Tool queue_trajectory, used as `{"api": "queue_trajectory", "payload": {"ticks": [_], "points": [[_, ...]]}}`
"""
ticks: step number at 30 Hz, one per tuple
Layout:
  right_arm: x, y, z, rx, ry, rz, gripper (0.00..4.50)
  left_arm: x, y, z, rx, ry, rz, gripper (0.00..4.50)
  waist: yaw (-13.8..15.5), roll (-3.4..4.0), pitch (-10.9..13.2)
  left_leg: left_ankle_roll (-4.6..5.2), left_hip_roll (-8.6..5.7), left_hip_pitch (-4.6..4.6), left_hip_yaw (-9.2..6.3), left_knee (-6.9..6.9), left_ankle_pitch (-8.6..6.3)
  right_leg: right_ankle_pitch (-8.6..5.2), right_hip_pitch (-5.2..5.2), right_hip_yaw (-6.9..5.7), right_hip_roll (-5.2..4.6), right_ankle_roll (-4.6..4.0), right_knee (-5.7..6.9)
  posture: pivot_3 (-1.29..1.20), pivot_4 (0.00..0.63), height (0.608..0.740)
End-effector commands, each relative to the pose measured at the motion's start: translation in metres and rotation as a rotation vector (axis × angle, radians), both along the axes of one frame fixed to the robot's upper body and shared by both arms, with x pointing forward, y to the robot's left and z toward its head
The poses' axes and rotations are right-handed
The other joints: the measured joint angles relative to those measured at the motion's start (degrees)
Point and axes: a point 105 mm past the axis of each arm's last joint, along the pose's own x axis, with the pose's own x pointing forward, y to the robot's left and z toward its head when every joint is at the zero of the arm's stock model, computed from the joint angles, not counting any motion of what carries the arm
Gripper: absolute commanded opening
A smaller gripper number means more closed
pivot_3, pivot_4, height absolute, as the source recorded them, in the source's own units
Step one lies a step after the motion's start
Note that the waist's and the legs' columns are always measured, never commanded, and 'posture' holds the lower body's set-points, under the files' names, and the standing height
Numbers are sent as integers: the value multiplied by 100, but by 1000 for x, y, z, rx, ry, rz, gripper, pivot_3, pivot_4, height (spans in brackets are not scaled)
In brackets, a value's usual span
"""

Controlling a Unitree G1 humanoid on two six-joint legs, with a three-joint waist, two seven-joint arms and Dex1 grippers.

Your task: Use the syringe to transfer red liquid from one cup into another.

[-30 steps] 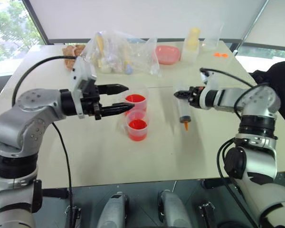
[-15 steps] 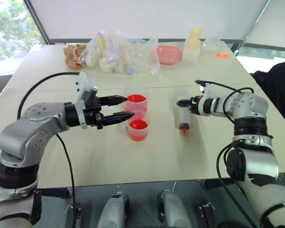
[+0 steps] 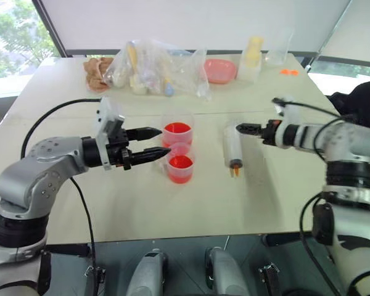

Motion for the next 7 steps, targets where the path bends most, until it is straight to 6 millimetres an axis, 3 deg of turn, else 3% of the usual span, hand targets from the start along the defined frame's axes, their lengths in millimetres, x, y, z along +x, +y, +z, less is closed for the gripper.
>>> {"api": "queue_trajectory", "payload": {"ticks": [1, 7], "points": [[-27, -4, 29, 121, -99, 105, 4434, 1, 11, 1, -13, -14, 58, 3105, 3, -1, -1, 1, 3, 2, -1, 0, -1, 0, 2, 0, 2, 0, 0, 0, 150, 740], [-77, -27, 22, 37, -336, 161, 4434, 3, 26, -9, -21, 4, 174, 3105, 41, -2, -1, 5, 11, 1, -5, 0, -3, -2, 11, -6, 2, -2, -11, 0, 150, 740]]}}
